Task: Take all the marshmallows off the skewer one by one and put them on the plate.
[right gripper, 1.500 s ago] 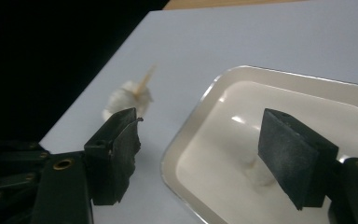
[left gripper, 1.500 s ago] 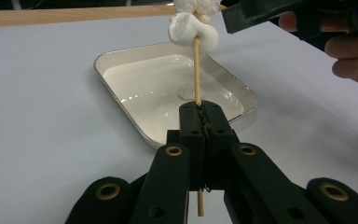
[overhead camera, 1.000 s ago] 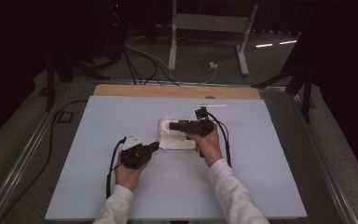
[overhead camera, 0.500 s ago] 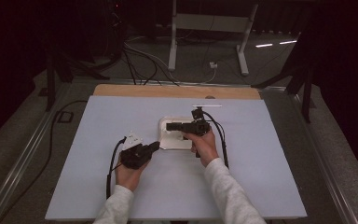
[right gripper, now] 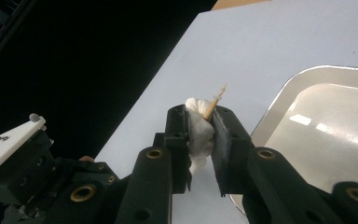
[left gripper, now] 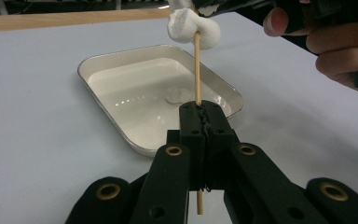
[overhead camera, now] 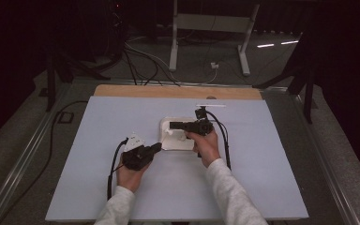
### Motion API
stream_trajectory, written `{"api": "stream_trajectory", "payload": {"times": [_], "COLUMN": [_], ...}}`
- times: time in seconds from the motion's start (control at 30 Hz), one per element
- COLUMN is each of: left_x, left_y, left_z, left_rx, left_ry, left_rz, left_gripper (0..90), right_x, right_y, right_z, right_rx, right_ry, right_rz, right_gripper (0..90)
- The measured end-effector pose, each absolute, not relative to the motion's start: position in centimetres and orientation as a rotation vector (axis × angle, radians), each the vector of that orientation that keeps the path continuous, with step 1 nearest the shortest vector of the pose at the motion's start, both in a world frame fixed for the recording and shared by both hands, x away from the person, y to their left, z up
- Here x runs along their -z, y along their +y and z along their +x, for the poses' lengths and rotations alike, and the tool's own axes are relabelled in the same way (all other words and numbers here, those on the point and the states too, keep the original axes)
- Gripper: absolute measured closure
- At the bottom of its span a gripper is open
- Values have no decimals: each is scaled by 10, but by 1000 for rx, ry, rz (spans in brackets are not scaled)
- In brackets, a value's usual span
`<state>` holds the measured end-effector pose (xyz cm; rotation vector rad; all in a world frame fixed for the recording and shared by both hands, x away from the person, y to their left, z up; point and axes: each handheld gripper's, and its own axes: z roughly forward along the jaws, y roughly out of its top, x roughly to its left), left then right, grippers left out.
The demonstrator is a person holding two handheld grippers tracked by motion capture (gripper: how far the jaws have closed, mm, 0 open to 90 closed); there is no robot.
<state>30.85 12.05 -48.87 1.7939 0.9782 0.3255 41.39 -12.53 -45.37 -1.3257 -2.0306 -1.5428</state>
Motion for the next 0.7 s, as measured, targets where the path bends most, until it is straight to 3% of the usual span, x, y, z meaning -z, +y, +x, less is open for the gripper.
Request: {"api": "stream_trajectory", "payload": {"times": [0.47,0.7], "left_x": [488,487], "left_y": [121,121], "left_z": [307,307], "left_rx": [-332,-334], "left_ry": [972,981], "left_rz": [1803,1795], "left_gripper": [900,900], "right_x": [450,455], "right_y": [-130,-127], "right_z": [414,415], "right_rx": [1591,1569], "right_ry": [-2011,-1975], "right_rz": [-1361,-1313], "right_gripper": [804,694]}}
